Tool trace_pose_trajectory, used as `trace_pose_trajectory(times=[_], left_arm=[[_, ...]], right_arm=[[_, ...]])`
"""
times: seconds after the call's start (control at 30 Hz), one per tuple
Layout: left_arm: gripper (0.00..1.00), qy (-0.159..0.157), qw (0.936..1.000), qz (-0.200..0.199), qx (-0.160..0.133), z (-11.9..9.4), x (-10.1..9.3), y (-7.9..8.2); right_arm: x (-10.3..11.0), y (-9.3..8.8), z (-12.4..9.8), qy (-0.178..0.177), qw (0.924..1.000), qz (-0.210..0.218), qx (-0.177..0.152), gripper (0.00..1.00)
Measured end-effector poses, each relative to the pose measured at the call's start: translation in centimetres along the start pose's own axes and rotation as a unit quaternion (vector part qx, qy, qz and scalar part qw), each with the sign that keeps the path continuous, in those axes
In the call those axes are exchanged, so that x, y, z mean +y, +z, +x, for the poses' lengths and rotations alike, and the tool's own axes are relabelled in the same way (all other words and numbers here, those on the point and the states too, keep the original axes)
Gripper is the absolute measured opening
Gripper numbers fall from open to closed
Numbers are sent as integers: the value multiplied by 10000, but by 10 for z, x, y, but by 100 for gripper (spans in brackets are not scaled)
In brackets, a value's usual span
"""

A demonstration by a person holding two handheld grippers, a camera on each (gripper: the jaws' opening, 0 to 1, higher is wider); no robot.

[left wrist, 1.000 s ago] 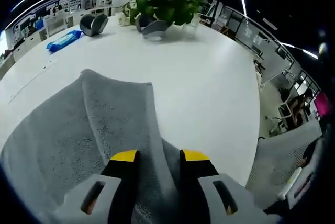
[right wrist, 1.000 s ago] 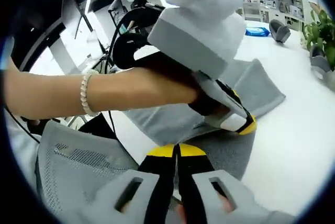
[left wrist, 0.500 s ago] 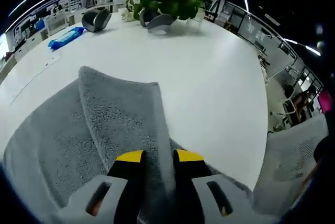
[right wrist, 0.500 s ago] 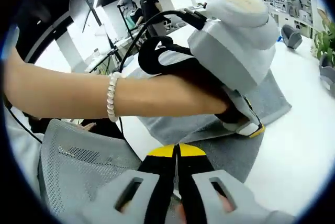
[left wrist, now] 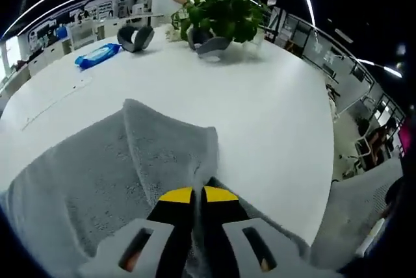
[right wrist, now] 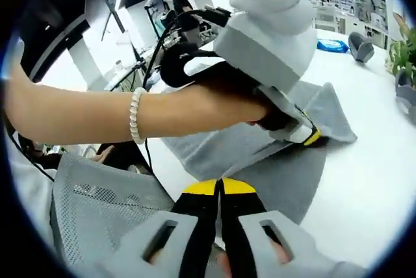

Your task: Fold the towel on the table until its edges align and the towel forms a compact rectangular stack.

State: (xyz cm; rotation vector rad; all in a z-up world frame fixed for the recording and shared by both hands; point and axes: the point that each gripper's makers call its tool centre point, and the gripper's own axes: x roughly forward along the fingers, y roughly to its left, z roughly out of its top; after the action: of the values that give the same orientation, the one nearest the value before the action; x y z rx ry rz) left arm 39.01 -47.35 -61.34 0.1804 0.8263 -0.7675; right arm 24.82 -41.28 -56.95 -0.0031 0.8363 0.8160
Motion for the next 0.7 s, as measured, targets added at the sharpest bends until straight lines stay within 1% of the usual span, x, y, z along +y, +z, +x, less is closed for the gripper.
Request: trace_pose_trajectory(times=[0.03,0.07,0.2,0.33,0.4,0.5,0.57,0.7], left_arm=[[4,52,10000,-18,-78,-3,5,4],[4,111,9997,-78,-222,-8,11,9],[4,153,9977,-384,-528,-25,25,26],[4,276,9948,-564,-799,-46,41,40],[4,314,9936,-635,-877,-53,47,43],[4,389,9898,-859,-1072,-68,59,48],[4,396,9880,-979,-1130,-73,63,48],[4,489,9861,-1057,-1188,-86,75,45]], right_arm=[[0,2,-1,-9,10000,-9,-29,0],[-1,6,-2,-28,10000,-30,-63,0],[2,21,-3,19,9997,-84,-208,0],[9,39,-3,38,9988,-412,-276,0],[13,46,-3,67,9983,-496,-304,0],[21,59,-2,140,9970,-659,-373,0],[24,63,0,163,9964,-750,-369,0],[35,69,4,253,9945,-948,-363,0]])
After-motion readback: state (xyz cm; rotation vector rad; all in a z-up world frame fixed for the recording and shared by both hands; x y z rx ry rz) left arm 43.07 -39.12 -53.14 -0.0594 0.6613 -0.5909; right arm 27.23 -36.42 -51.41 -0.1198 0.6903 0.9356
